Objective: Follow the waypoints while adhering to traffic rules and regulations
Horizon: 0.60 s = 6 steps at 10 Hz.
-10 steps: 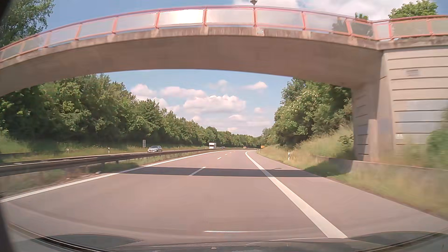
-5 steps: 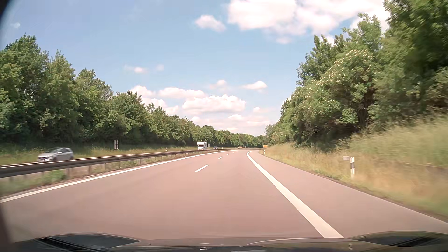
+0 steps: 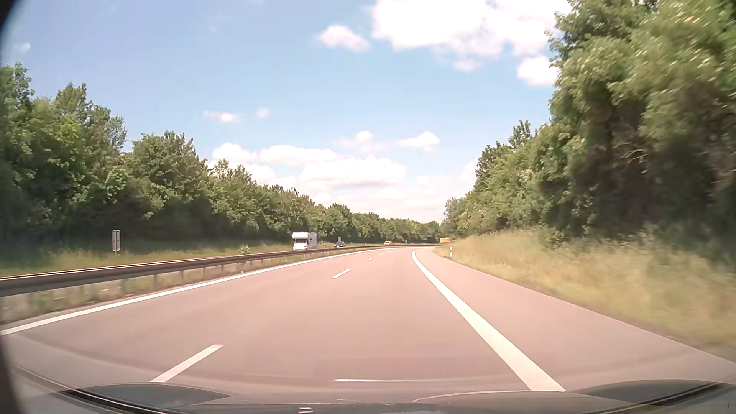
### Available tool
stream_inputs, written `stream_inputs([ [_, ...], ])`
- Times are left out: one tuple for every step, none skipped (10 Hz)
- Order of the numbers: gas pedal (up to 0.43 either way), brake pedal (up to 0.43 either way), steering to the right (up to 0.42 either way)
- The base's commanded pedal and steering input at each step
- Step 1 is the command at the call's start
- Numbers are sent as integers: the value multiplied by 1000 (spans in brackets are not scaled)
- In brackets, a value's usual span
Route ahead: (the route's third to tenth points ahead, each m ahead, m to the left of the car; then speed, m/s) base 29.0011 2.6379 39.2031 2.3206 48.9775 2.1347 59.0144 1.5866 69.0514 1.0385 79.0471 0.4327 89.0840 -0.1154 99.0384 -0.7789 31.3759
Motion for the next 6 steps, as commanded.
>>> stream_inputs([
  [268, 12, -1],
  [268, 6, 0],
  [268, 12, 1],
  [268, 12, 1],
  [268, 12, 1],
  [268, 12, 1],
])
